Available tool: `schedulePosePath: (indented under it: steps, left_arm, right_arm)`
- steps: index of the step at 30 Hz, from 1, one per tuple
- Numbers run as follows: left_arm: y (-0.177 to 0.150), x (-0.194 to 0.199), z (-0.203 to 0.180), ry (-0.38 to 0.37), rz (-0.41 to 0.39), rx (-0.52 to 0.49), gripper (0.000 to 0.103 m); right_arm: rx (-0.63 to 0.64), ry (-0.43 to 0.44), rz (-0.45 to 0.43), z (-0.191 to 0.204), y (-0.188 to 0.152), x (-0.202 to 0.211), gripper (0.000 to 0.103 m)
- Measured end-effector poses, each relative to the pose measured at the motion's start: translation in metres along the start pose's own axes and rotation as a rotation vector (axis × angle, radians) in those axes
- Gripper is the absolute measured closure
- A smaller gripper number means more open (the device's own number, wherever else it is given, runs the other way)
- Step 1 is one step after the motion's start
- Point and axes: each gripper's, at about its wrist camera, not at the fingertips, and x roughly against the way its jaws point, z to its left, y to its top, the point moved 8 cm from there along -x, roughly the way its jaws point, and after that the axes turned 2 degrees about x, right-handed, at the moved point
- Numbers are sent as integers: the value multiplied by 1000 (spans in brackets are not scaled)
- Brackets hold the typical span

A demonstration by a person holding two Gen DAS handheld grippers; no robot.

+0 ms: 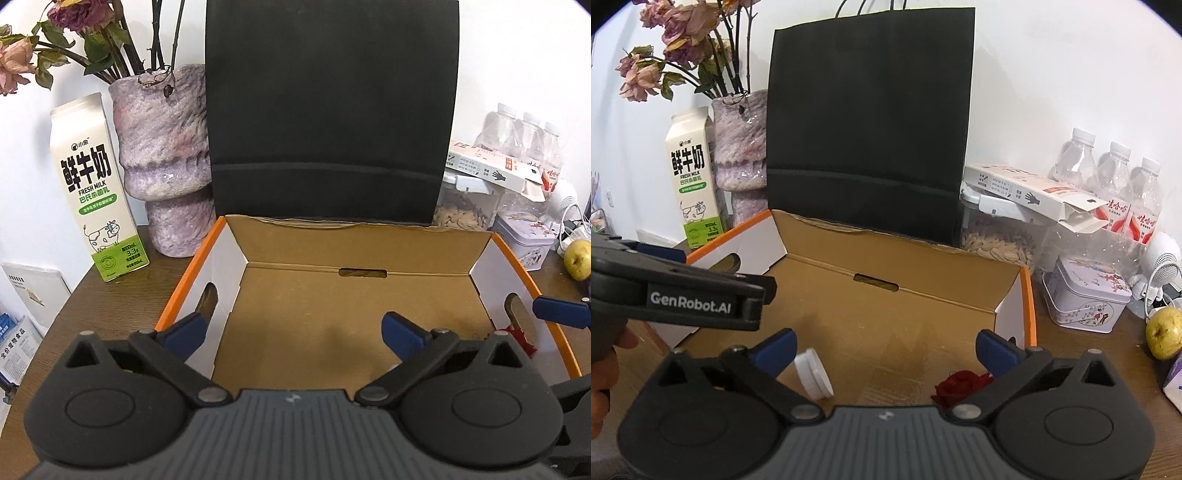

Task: Organize objects
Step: 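Open the right gripper dropping the flower while the left releases the cap into the box, then withdraw both grippers from the box back over the table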

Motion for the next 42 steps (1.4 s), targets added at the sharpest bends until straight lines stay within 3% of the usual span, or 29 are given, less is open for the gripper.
schedulePosePath:
  steps: [22, 42]
  left_arm:
    - [-4, 36, 0, -2, -13, 16, 0]
    - [-24, 102, -7, -12, -38, 16, 0]
  right_arm:
    - [2, -17, -29, 0, 1, 38, 0]
    - [-12, -23, -68, 11, -15, 108, 0]
